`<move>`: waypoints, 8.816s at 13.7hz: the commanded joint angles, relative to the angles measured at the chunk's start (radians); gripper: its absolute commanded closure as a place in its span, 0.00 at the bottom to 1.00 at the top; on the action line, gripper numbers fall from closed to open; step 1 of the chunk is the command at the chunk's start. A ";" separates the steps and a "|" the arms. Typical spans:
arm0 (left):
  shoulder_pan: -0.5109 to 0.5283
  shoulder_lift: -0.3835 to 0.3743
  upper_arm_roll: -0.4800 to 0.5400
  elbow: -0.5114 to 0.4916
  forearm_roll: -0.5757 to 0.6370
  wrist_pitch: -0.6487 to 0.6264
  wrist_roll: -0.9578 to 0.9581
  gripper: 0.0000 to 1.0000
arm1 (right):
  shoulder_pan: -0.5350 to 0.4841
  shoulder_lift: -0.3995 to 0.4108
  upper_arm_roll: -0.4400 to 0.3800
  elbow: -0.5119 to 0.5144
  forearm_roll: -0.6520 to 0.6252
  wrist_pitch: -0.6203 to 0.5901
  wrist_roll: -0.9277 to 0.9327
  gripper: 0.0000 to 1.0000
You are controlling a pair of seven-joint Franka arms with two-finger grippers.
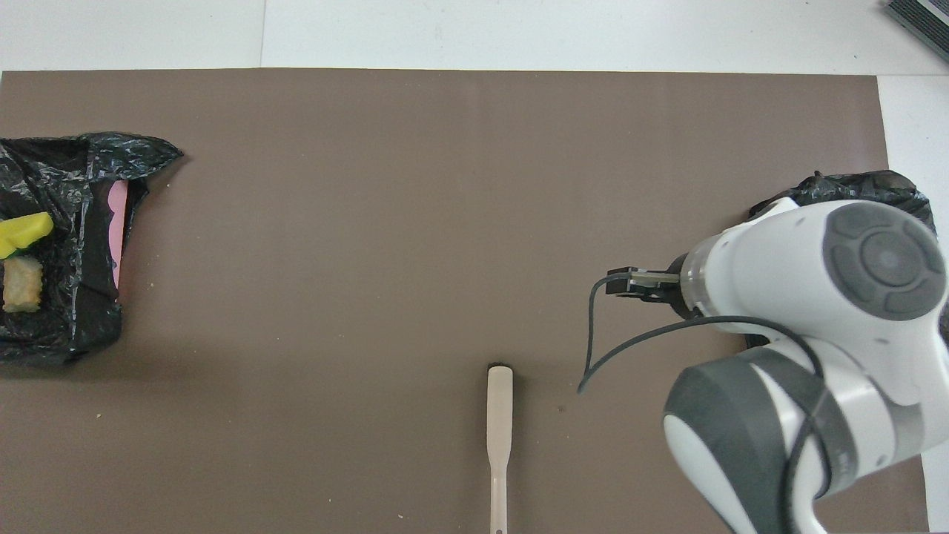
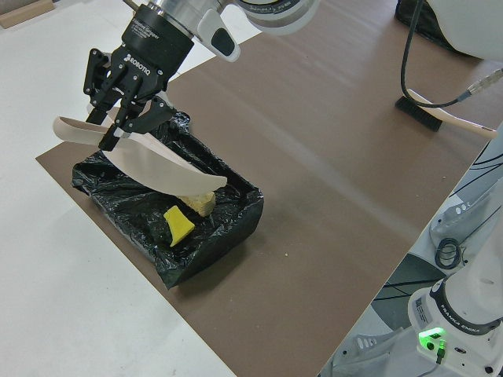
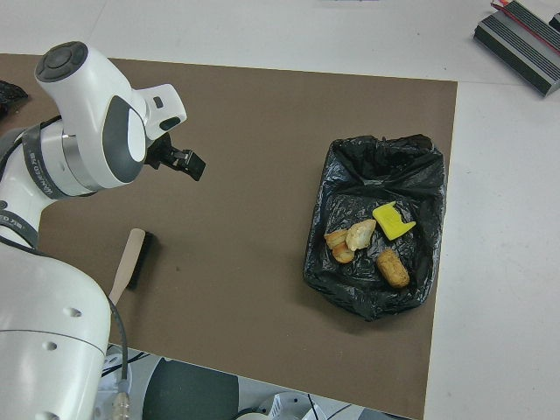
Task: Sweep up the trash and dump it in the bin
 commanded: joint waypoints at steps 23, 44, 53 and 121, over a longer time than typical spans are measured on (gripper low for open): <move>-0.904 0.182 0.006 -0.010 -0.791 -0.144 -1.945 1.00 | -0.044 -0.017 -0.310 0.352 -0.025 -0.393 -0.395 0.00; -0.997 0.556 -0.012 0.365 -0.888 -0.129 -2.209 1.00 | -0.055 -0.037 -0.299 0.327 -0.039 -0.425 -0.450 0.00; -1.015 0.544 -0.032 0.316 -0.905 -0.038 -2.200 0.72 | -0.029 -0.019 -0.296 0.354 -0.041 -0.442 -0.372 0.00; -0.495 -0.106 0.091 0.279 -0.825 -0.669 -1.458 0.00 | -0.032 -0.042 -0.304 0.295 -0.062 -0.361 -0.443 0.00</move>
